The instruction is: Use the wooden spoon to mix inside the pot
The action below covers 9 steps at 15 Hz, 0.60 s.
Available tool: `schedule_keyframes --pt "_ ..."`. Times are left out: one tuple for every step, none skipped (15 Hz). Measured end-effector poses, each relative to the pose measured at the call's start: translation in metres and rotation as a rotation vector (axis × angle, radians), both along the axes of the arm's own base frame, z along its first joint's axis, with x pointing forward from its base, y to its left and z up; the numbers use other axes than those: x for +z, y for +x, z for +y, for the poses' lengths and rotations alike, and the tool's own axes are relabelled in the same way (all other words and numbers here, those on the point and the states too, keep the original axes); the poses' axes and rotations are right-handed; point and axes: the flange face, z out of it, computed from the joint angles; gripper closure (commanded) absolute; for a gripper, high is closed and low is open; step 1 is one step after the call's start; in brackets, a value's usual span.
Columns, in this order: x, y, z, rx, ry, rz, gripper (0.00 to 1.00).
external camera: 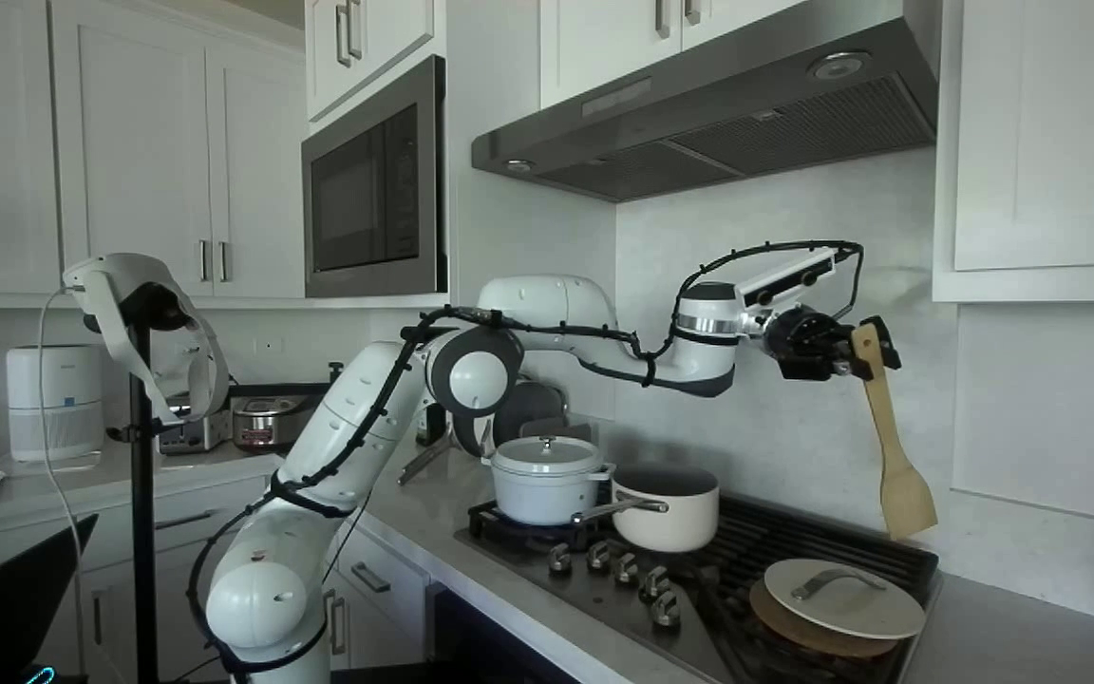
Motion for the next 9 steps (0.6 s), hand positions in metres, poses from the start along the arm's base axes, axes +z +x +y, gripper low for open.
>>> schedule_keyframes --pt "0.002 0.000 0.008 0.013 -0.005 0.001 0.93" --pt "0.005 0.000 0.016 0.026 -0.009 -0.002 0.93" --pt "0.008 0.000 0.024 0.038 -0.012 -0.008 0.93" --pt "0.011 -0.001 0.031 0.049 -0.014 -0.014 0.93" --pt "0.014 -0.002 0.039 0.061 -0.016 -0.021 0.93" --pt "0.017 -0.003 0.045 0.071 -0.015 -0.024 0.93" --pt "0.019 -0.004 0.052 0.081 -0.012 -0.027 0.93" --pt "0.021 -0.005 0.058 0.092 -0.008 -0.030 0.93" --pt "0.023 -0.007 0.065 0.105 -0.002 -0.033 0.93"
